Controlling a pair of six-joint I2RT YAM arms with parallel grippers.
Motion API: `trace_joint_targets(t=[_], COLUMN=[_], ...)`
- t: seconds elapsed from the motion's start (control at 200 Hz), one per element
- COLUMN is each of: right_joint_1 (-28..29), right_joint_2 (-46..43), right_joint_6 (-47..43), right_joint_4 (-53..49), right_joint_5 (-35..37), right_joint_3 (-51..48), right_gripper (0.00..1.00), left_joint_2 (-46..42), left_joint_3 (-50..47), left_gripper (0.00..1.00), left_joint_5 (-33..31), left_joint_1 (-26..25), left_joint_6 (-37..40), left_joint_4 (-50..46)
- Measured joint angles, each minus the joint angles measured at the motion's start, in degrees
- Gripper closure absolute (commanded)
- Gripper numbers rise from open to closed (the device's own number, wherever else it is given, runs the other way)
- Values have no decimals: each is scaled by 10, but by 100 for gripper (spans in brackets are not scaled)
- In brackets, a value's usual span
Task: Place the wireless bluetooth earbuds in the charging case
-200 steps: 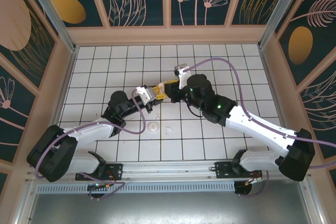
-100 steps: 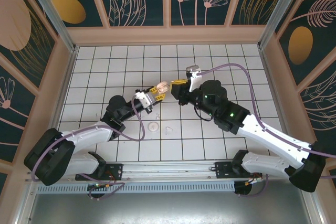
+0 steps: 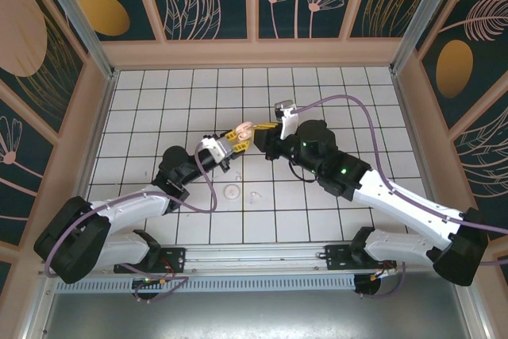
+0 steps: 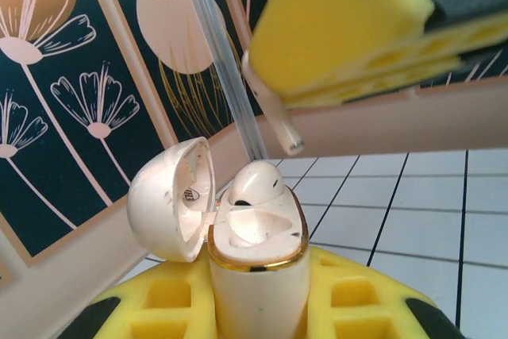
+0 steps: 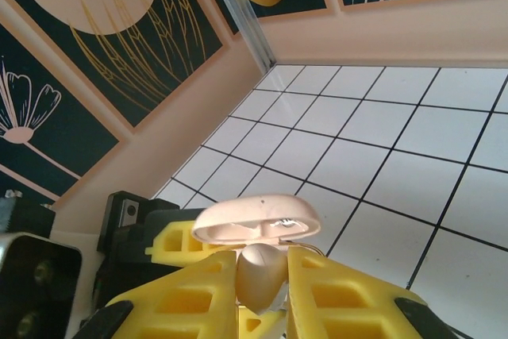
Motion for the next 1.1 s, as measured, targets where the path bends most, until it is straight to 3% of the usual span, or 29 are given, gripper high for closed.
trace_joint_targets(t=[0.691,1.101], right_joint_1=[-1,-25], right_joint_2=[-18,-44], right_joint_6=[-9,-17], right_joint_4=[11,28], right_joint_5=[-47,-80], right_joint_3=[12,12], right_gripper=[80,79], left_joint_2=[12,-14], left_joint_3=[-8,-8], left_gripper=[89,90], left_joint_5=[25,28], left_joint_1=[0,-9], left_joint_6=[-35,19], left_joint_4=[43,37])
